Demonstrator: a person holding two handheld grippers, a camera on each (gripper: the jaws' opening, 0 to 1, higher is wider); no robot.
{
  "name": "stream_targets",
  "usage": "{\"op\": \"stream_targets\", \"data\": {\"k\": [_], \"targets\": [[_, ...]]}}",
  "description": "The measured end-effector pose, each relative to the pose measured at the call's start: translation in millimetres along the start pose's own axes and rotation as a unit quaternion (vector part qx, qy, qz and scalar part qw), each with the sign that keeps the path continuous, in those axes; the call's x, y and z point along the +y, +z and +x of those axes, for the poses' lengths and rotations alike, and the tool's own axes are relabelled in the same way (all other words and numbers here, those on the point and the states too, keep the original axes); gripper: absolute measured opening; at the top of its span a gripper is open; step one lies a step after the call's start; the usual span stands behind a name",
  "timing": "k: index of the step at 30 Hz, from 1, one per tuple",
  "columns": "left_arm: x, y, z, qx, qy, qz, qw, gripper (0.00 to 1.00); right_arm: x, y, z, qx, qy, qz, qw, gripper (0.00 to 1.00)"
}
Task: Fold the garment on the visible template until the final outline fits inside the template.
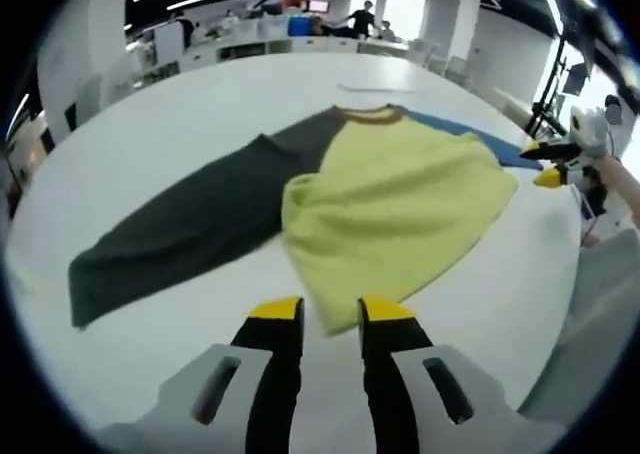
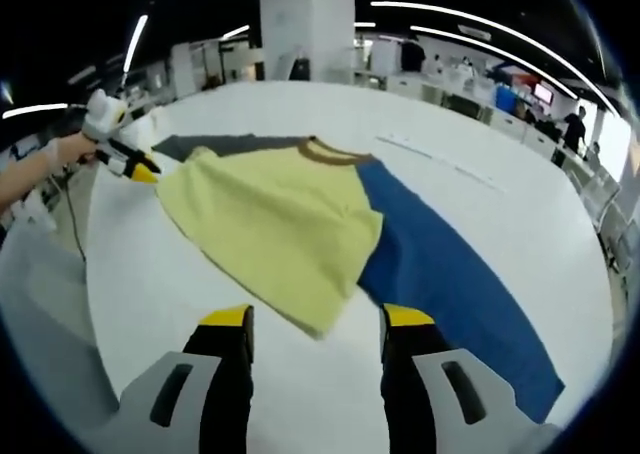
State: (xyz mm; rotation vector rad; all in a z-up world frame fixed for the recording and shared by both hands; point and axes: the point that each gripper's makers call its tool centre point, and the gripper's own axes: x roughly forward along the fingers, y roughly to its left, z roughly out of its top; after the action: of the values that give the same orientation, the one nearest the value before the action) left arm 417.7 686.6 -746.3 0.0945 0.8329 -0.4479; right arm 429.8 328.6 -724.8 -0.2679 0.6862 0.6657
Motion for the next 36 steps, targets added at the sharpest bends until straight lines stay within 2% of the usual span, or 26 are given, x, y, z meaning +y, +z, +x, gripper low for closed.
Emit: {"op": "stream_targets", "data": {"k": [10, 16, 20, 22, 23, 36], "targets": [[4.6, -0.4, 4, -0.001, 0.011, -0.002, 0.9999, 0.13, -3, -5.1, 3, -0.002, -0.004, 0.014, 0.9999, 0.42], [2.5, -2.4, 8, 0.003, 0.007, -0.005, 1.0000, 0.12, -9, -10.8, 6, 0.001, -0.015, 0.024, 0.9996, 0.35], [3.2, -5.1, 9, 0.006, 0.007, -0.006, 0.9999, 0.12, -9, -11.1, 9, -0.004, -0.012, 0.046, 0.9989, 0.32], [3.4, -6.5, 10, 0.007, 0.007, -0.011, 0.9999, 0.12, -9, -9.7, 13, -0.016, -0.006, 0.087, 0.9960, 0.29], [3.4, -6.9, 10, 0.007, 0.007, -0.012, 0.9999, 0.12, -10, -10.2, 14, -0.015, -0.008, 0.092, 0.9956, 0.28], [3.1, -8.5, 10, 0.007, 0.008, -0.010, 0.9999, 0.09, -10, -19.6, 28, 0.006, -0.010, 0.085, 0.9963, 0.23]]}}
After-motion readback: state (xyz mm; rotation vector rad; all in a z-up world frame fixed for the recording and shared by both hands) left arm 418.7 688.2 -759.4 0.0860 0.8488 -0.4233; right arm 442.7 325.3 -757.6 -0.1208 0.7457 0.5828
